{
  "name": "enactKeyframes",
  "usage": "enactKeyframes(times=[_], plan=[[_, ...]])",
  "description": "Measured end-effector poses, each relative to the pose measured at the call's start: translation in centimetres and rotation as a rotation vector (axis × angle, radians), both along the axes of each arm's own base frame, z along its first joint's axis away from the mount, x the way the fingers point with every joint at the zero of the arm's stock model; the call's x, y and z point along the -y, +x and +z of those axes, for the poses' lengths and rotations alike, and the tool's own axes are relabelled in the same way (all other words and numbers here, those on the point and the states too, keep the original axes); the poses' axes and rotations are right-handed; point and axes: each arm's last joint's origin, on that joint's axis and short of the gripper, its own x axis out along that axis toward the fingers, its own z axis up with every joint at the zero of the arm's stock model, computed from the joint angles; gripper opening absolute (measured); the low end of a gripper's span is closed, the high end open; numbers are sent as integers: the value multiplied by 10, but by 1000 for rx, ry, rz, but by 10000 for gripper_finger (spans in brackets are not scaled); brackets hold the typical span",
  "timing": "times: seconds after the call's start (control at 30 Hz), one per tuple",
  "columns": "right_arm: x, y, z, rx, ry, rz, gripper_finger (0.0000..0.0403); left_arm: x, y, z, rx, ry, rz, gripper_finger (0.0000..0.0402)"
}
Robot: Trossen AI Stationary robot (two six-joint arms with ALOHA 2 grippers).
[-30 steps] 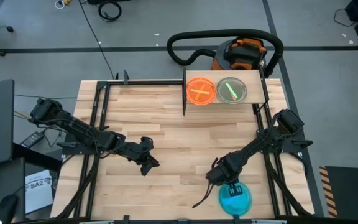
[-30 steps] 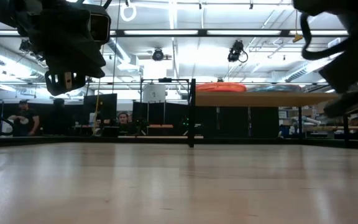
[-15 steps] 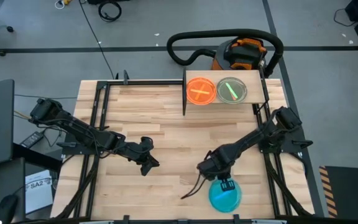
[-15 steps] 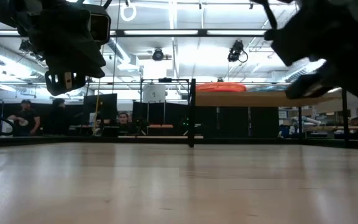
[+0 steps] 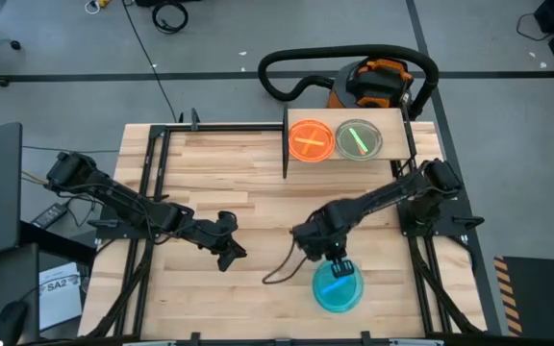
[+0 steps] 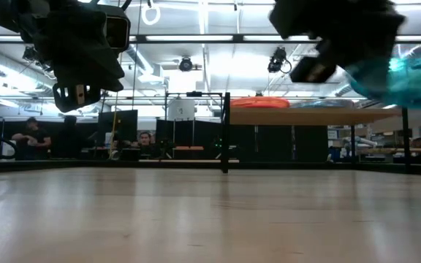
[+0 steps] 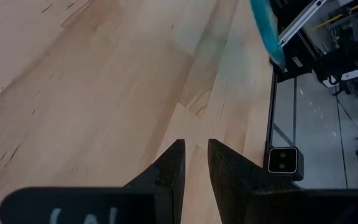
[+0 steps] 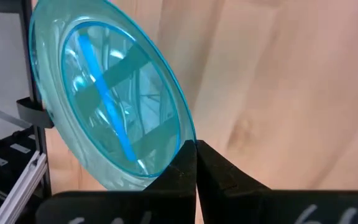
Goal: Place and stack plates onto a shelf
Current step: Stack the blue plate on top of the green plate on the shelf
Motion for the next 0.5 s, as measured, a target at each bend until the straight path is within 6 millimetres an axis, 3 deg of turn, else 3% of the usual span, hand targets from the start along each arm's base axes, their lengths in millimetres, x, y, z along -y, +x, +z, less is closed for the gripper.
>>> enactKeyframes(times=[0.23, 0.5], plan=[[34, 12, 46, 40, -18, -11, 3, 0, 0, 0, 0, 0, 0, 75], [85, 11, 103, 82, -143, -71, 4, 0, 0, 0, 0, 0, 0, 75]])
